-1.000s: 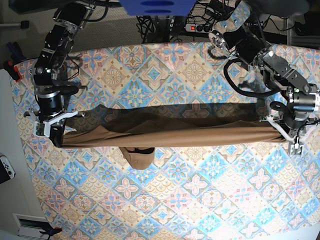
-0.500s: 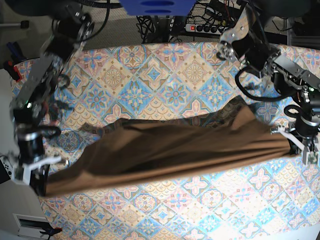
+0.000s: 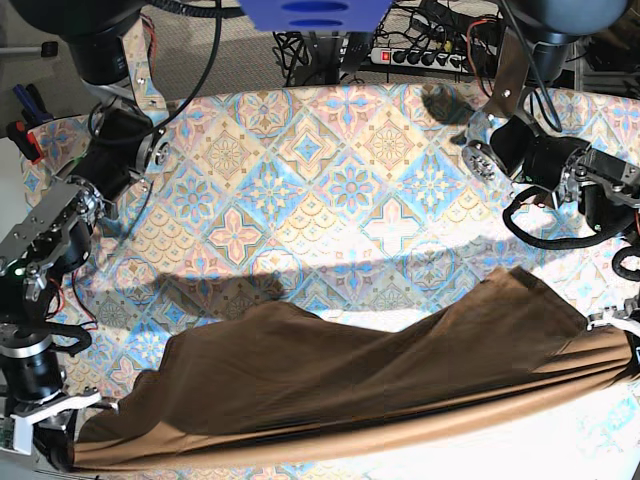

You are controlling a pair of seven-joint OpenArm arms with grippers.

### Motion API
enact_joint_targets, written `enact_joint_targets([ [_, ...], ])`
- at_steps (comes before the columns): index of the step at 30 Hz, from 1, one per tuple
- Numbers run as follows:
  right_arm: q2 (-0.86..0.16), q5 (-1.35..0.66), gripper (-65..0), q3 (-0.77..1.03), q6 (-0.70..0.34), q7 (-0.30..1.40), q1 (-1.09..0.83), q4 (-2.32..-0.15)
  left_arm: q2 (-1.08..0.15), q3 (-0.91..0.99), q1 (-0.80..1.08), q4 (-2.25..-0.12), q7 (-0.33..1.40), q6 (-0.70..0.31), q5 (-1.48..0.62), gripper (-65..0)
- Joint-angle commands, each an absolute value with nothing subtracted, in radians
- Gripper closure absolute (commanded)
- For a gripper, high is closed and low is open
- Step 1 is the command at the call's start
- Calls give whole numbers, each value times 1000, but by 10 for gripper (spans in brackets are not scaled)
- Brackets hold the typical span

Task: Layout the t-shirt on the table in an organized manner, then fold the t-shirt properly
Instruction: 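Lift the shirt with both grippers and swing it away from the robot, then lay the shirt down on the table and open both grippers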

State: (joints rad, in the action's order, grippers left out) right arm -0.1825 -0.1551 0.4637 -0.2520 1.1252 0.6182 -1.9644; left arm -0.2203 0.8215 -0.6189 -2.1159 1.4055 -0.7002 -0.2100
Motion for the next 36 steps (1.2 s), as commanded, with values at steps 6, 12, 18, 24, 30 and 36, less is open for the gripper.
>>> enact_joint_targets([
  [6, -194, -137, 0, 475, -240, 1043, 530, -1979, -257, 825, -496, -2127, 1396, -698, -196, 0],
  [12, -136, -139, 0, 538, -237, 803, 363, -1979, -239, 826, -360, -2127, 1396, -698, -196, 0],
  [18, -30, -139, 0, 605, -237, 349, 226, -1980, -232, 828, -346, -2127, 1396, -698, -196, 0],
  [24, -19, -137, 0, 558, -237, 200, 228, -1980, -229, 826, -426, -2127, 1396, -698, -196, 0],
  [30, -53, -136, 0, 513, -237, 481, 364, -1980, -231, 820, -611, -2127, 1396, -698, -189, 0],
  [36, -113, -136, 0, 512, -237, 961, 610, -1980, -231, 760, -659, -2127, 1396, -698, -188, 0],
])
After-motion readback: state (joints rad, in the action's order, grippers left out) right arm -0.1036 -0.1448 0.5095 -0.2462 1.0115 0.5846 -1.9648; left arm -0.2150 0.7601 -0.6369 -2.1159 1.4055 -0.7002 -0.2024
